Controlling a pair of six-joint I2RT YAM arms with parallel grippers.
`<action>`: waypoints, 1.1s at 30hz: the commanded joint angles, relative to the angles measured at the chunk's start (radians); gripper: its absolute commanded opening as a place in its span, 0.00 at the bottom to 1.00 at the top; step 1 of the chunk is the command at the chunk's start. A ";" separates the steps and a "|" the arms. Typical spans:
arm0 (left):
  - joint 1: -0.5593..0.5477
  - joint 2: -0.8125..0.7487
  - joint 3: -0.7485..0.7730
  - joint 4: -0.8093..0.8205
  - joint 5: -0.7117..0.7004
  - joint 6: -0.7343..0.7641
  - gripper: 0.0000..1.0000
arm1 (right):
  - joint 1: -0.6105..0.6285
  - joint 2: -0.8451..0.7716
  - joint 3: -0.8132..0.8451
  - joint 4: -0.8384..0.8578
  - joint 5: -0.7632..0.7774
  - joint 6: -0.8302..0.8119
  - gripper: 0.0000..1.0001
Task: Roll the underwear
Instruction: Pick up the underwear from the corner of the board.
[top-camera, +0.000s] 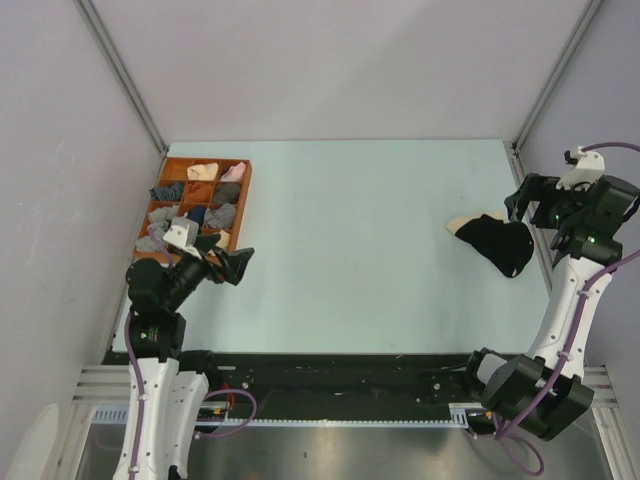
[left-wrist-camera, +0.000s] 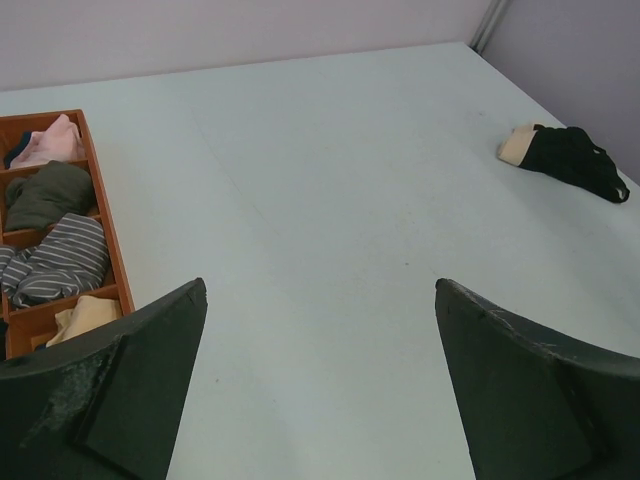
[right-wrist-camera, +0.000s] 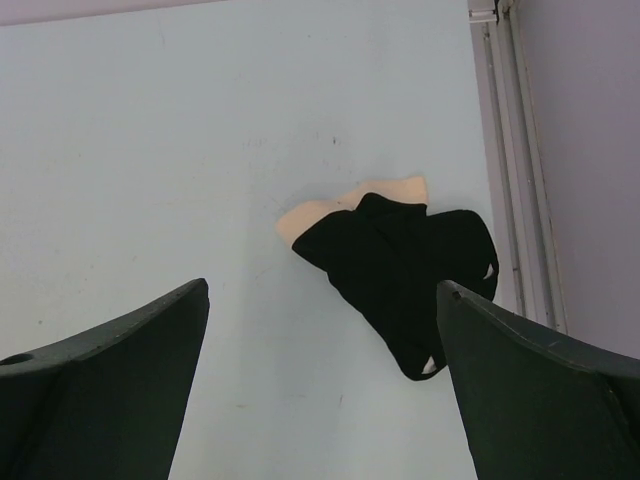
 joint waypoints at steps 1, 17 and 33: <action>-0.003 -0.020 0.003 0.017 -0.009 -0.004 1.00 | -0.013 -0.011 -0.007 0.041 -0.026 0.042 1.00; -0.005 -0.071 0.002 0.008 -0.029 -0.014 1.00 | 0.042 0.133 -0.007 -0.302 -0.263 -0.495 1.00; -0.003 -0.111 -0.026 0.010 -0.009 -0.024 1.00 | 0.357 0.539 -0.005 -0.095 0.421 -0.482 0.68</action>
